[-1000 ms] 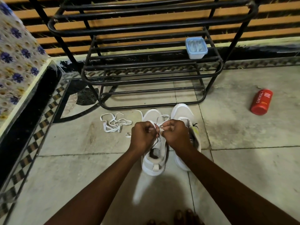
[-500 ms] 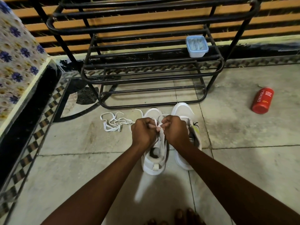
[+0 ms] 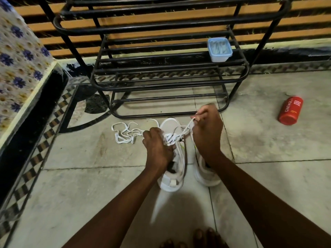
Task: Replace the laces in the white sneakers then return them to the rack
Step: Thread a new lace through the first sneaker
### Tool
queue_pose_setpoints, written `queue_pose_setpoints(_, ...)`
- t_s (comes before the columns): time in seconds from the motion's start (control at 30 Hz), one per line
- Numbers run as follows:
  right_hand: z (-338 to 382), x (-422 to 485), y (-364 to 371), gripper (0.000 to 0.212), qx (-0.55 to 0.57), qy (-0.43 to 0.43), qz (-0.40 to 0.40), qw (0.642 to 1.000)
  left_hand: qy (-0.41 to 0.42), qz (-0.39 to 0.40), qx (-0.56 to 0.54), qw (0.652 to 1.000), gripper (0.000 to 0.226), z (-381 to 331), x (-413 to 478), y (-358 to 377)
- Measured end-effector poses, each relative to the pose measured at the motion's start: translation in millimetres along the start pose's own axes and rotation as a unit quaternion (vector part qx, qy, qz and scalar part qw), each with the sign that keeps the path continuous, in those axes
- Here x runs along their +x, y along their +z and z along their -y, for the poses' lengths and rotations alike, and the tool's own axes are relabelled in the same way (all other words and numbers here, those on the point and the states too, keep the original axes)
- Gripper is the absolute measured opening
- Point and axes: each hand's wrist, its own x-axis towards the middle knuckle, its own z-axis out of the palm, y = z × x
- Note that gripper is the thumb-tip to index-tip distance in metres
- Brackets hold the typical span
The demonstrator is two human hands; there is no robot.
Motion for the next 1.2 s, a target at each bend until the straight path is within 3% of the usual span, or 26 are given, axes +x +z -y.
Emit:
queue_pose_setpoints(0.07, 4.7, 6.2, 1.1, 0.038, 0.277, 0.216, -0.014, 0.936, -0.005, 0.01, -0.001, 1.0, 0.066, 0.7, 2.1, 0.7)
queue_pose_setpoints(0.1, 1.5, 7.1, 0.1, 0.036, 0.324, 0.254, 0.014, 0.911, -0.003, 0.013, -0.004, 1.0, 0.057, 0.9, 2.7, 0.5)
queue_pose_setpoints(0.13, -1.0, 7.4, -2.3, 0.033, 0.282, 0.223, 0.053, 0.932, -0.002, 0.016, -0.006, 1.0, 0.047, 1.2, 2.9, 0.0)
queue_pose_setpoints(0.17, -5.3, 7.6, -7.2, 0.029, 0.172, 0.12, 0.102, 0.972, -0.004, 0.019, -0.005, 1.0, 0.041, 1.1, 3.1, -0.8)
queue_pose_setpoints(0.2, -11.3, 9.1, -13.0, 0.025, 0.035, -0.015, 0.163, 0.986, -0.01, 0.024, -0.004, 1.0, 0.04, 0.8, 3.9, -0.6)
queue_pose_setpoints(0.23, -16.2, 8.7, -16.9, 0.022, -0.104, -0.129, 0.236, 0.958, -0.02, 0.032, -0.002, 0.999, 0.043, 0.8, 4.2, -0.4)
queue_pose_setpoints(0.3, -18.4, 11.7, -18.5, 0.013, -0.3, -0.258, 0.367, 0.842, -0.031, 0.045, 0.0, 0.999, 0.051, 1.4, 5.0, -0.4)
queue_pose_setpoints(0.37, -14.3, 14.4, -14.4, 0.004, -0.412, -0.334, 0.421, 0.736, -0.034, 0.052, 0.001, 0.998, 0.055, 1.0, 6.0, -0.7)
queue_pose_setpoints(0.4, -11.7, 17.2, -13.9, 0.0, -0.428, -0.369, 0.416, 0.713, -0.034, 0.053, 0.003, 0.998, 0.056, 1.4, 6.6, -0.7)
queue_pose_setpoints(0.43, -10.1, 21.2, -14.0, 0.002, -0.42, -0.391, 0.393, 0.718, -0.034, 0.053, 0.004, 0.998, 0.056, 1.9, 7.1, -0.6)
queue_pose_setpoints(0.47, -8.8, 24.7, -15.2, 0.003, -0.392, -0.397, 0.349, 0.753, -0.035, 0.053, 0.005, 0.998, 0.056, 1.9, 7.2, -0.8)
queue_pose_setpoints(0.53, -5.9, 24.9, -16.1, 0.004, -0.271, -0.352, 0.224, 0.868, -0.037, 0.055, 0.006, 0.998, 0.056, 1.4, 6.6, -1.7)
queue_pose_setpoints(0.6, -3.6, 13.9, -10.8, 0.012, -0.061, -0.169, 0.155, 0.972, -0.035, 0.057, 0.005, 0.998, 0.055, 2.1, 6.7, -1.9)
queue_pose_setpoints(0.63, -0.3, 7.1, -7.8, 0.017, 0.079, -0.015, 0.157, 0.984, -0.033, 0.059, 0.005, 0.998, 0.054, 2.7, 6.3, -1.8)
queue_pose_setpoints(0.67, 0.8, 4.4, -5.0, 0.022, 0.191, 0.114, 0.167, 0.961, -0.032, 0.059, 0.004, 0.998, 0.053, 2.8, 6.0, -1.6)
queue_pose_setpoints(0.7, -1.6, 2.4, -4.6, 0.024, 0.235, 0.178, 0.169, 0.94, -0.032, 0.058, 0.003, 0.998, 0.053, 2.9, 5.3, -1.5)
queue_pose_setpoints(0.73, -2.4, 4.9, -7.0, 0.024, 0.183, 0.164, 0.181, 0.952, -0.035, 0.057, 0.001, 0.998, 0.054, 2.6, 5.2, -1.4)
queue_pose_setpoints(0.77, -7.8, 10.9, -10.9, 0.021, 0.066, 0.073, 0.2, 0.975, -0.039, 0.056, 0.002, 0.998, 0.055, 2.6, 5.2, -1.7)
queue_pose_setpoints(0.8, -11.9, 17.5, -16.9, 0.013, -0.076, -0.049, 0.235, 0.968, -0.042, 0.056, 0.001, 0.998, 0.055, 2.2, 5.8, -1.6)
queue_pose_setpoints(0.87, -18.1, 29.0, -26.5, 0.012, -0.264, -0.207, 0.342, 0.878, -0.048, 0.056, -0.008, 0.997, 0.055, 1.3, 6.2, -2.2)
queue_pose_setpoints(0.93, -12.9, 32.1, -27.8, 0.008, -0.36, -0.223, 0.444, 0.789, -0.054, 0.059, -0.013, 0.997, 0.055, 0.4, 6.8, -2.8)
queue_pose_setpoints(0.97, -8.8, 31.2, -25.5, 0.01, -0.385, -0.239, 0.454, 0.767, -0.055, 0.061, -0.011, 0.997, 0.056, 1.0, 7.2, -2.8)
queue_pose_setpoints(1.0, -4.2, 29.9, -25.5, 0.015, -0.381, -0.264, 0.436, 0.772, -0.054, 0.063, -0.008, 0.996, 0.056, 1.5, 7.3, -2.9)
queue_pose_setpoints(1.1, 9.9, 29.7, -30.9, 0.014, -0.218, -0.285, 0.245, 0.901, -0.054, 0.067, -0.001, 0.996, 0.056, 1.4, 6.6, -1.5)
queue_pose_setpoints(1.17, 16.2, 24.1, -32.1, 0.014, -0.078, -0.196, 0.125, 0.969, -0.052, 0.065, -0.001, 0.997, 0.055, 2.0, 5.3, -1.1)
queue_pose_setpoints(1.2, 20.9, 21.3, -31.9, 0.018, 0.032, -0.094, 0.12, 0.988, -0.05, 0.064, -0.001, 0.997, 0.055, 1.6, 5.0, -1.4)
